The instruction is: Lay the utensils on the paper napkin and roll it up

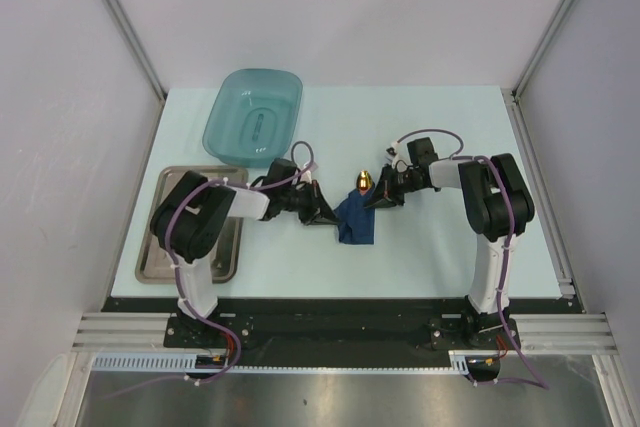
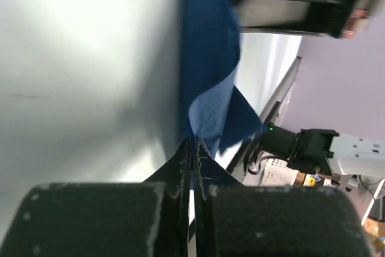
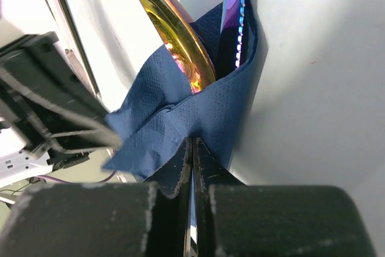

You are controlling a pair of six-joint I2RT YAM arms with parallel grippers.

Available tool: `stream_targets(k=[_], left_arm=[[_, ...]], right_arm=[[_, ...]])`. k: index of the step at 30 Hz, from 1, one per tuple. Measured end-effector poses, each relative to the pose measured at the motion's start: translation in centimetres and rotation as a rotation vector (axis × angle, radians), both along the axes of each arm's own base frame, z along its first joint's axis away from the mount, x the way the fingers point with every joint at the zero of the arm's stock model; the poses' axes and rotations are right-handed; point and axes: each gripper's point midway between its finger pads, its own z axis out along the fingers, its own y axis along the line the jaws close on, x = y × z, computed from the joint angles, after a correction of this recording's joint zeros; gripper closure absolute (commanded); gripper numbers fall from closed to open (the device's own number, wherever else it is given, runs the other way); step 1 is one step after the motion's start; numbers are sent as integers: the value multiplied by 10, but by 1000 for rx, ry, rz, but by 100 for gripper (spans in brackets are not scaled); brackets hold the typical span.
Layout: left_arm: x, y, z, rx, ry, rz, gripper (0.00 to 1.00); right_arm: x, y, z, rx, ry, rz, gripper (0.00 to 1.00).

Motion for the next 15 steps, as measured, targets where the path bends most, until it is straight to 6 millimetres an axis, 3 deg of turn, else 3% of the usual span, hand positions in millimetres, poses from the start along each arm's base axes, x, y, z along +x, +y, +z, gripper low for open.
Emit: stream_targets(k=[9,15], left_arm=[[-4,-36,52,-122,-142,-112,100],[-8,-60,56,-153,-166,-173,100]], right_arm=[[-1,4,-1,-19,-8,8,99],[-1,4,-2,-27,-6,9,99]])
